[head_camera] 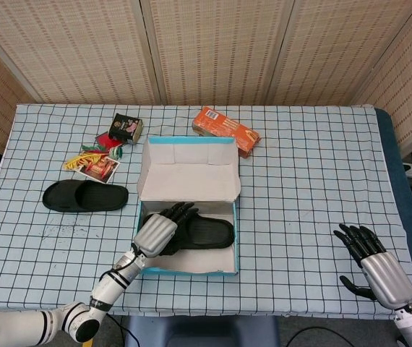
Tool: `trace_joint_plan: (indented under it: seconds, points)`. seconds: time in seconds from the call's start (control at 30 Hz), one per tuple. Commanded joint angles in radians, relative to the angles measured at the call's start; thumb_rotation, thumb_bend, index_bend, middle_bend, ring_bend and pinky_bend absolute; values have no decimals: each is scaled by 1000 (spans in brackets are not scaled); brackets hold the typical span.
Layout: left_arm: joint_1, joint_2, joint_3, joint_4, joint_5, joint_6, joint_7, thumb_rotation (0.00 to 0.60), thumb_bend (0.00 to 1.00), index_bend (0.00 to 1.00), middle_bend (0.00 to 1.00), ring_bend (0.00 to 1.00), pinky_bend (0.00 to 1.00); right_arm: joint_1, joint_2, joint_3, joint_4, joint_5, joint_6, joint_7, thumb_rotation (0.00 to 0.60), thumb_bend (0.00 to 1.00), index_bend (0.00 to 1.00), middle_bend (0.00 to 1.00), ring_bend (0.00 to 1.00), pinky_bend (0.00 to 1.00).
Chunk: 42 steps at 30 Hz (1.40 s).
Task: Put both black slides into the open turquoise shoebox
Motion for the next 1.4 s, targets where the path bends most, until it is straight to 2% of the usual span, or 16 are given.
trace_joint_plan:
  seconds: [0.03,0.17,0.23,0.37,0.5,0.57,0.67,0.9,1.4]
  points:
    - [9,54,-30,-66,54,46,-92,600,425,0,0,0,186,0,1,0,1,-1,2,2,600,172,0,0,0,0]
    - [27,161,-70,-154,74,84,-178,600,401,0,0,0,113,-2,3,0,3,-7,11,9,600,173,0,0,0,0]
    - [41,225,-90,-173,65,101,-178,600,388,0,0,0,93,-5,5,-1,5,-14,23,12,600,172,0,0,0,0]
    - [57,321,-97,-132,-13,67,-135,600,386,0,0,0,46,-11,7,-1,8,-22,39,18,600,173,0,0,0,0]
    - [56,373,-60,-57,-130,-44,-68,600,386,0,0,0,13,-12,5,0,9,-20,41,19,600,172,0,0,0,0]
    - [54,378,-54,-45,-155,-64,-53,600,385,0,0,0,7,-12,5,0,8,-18,39,19,600,173,0,0,0,0]
    - [54,377,-19,51,-270,-155,-16,600,389,0,0,0,0,-15,3,-1,2,-19,41,5,600,173,0,0,0,0]
    - [29,342,-1,183,-387,-226,54,600,380,0,0,0,0,-21,5,0,-2,-23,53,4,600,172,0,0,0,0]
    - [18,282,30,328,-482,-281,105,600,379,0,0,0,0,-25,6,-1,-7,-21,48,-13,600,173,0,0,0,0]
